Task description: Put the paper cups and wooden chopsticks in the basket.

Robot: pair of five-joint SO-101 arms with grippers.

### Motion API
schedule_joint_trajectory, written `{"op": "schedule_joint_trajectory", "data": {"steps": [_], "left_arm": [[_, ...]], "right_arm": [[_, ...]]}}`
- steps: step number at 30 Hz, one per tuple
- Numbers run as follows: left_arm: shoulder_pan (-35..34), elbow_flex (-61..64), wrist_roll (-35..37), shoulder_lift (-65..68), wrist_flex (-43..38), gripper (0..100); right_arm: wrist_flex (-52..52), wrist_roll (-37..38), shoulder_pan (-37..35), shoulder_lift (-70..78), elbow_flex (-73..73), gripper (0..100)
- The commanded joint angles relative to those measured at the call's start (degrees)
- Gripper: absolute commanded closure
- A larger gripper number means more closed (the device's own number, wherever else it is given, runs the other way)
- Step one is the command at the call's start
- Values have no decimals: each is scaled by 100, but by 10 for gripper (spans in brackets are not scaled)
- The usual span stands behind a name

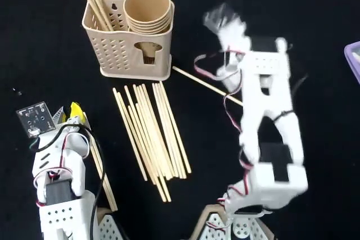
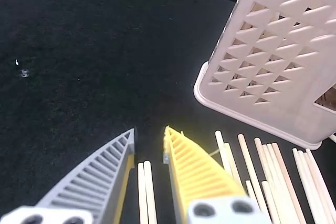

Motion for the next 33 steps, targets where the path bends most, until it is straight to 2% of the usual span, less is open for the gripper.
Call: {"op": "schedule_joint_trajectory", "data": {"steps": [1, 4, 9, 15, 22, 28, 33], "left_arm": [[66, 127, 0, -79, -18, 896], [48, 127, 0, -79, -18, 896], [40, 127, -9, -79, -18, 896], [48, 127, -9, -79, -26, 896], [66, 127, -9, -79, -26, 896], [66, 127, -9, -79, -26, 896], [57, 127, -9, -79, -35, 895]], "right_arm": [[-1732, 809, 132, 760, 629, 805], [-2145, 826, 141, 1244, 426, 805], [-2084, 826, 141, 1965, -312, 805], [-1099, 844, 88, 2475, -1007, 807], [53, 809, 334, 2308, -1903, 807], [273, 897, 193, 1947, -1587, 807], [176, 1380, -70, 1675, -954, 807]]}}
